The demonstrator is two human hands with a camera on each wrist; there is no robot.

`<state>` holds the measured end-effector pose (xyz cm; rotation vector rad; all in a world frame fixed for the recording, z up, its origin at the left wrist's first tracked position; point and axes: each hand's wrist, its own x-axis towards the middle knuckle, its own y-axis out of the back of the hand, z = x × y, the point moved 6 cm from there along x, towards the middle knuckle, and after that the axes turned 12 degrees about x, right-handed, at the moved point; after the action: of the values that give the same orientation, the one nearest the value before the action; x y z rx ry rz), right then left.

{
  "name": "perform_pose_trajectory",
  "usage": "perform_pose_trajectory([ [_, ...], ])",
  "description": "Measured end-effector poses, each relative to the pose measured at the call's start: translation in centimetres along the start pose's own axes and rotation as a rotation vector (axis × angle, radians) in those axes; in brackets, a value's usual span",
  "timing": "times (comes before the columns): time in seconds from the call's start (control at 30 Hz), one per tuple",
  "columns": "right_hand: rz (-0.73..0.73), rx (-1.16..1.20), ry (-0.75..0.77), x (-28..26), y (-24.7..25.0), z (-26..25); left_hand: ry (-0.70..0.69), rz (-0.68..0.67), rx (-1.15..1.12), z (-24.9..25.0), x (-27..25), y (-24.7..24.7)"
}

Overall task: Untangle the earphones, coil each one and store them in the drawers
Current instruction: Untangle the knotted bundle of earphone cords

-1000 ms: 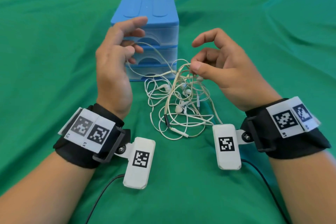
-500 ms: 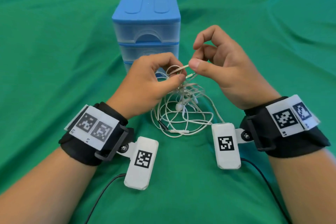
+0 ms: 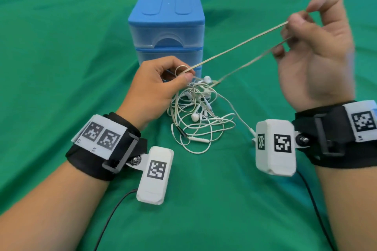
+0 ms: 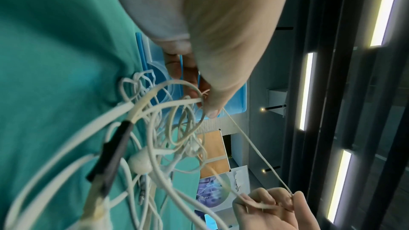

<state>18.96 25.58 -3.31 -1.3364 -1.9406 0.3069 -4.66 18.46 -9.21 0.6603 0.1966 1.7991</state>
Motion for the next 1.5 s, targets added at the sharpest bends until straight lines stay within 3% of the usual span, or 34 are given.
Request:
perform_pose_trajectory([
  [0.5,0.246,-0.141,0.193,0.2,2.8,-2.2,0.047,0.052,-0.089,-0.5,0.0,0.3],
  [0.63,0.274,-0.302,0.309,0.3,2.9,-2.4,0.032,0.046,-0.112,-0.1,-0.1,0.3],
  [0.77,0.361,-0.415,0.517,0.4,3.9,-3.6,0.027,0.062,-0.113,-0.1,-0.1,0.5],
  [0.83,0.375,-0.468,0.515,0.6,4.3,-3.5,0.025,0.054,-0.124,0.0,-0.1,0.4],
  [1.03,0.198,-0.704,0.114,0.6,3.1,0.4,-0.007,0.010,-0.206,0.7,-0.1,0.0],
  [1.13,0.217,-0.851,-0.036,0.3,3.7,1.6,-0.019,-0.003,-0.212,0.9,-0.2,0.1],
  [1.27,0.183,-1.031,0.044,0.0,3.0,0.9,-0.028,-0.017,-0.223,1.1,-0.3,-0.1],
  [1.37,-0.001,-1.016,0.152,-0.3,0.8,0.8,-0.044,-0.037,-0.243,1.4,-0.4,-0.2],
  [1.5,-0.315,-0.811,-0.037,-1.4,-1.9,3.4,-0.079,-0.087,-0.281,2.2,-0.5,-0.5],
])
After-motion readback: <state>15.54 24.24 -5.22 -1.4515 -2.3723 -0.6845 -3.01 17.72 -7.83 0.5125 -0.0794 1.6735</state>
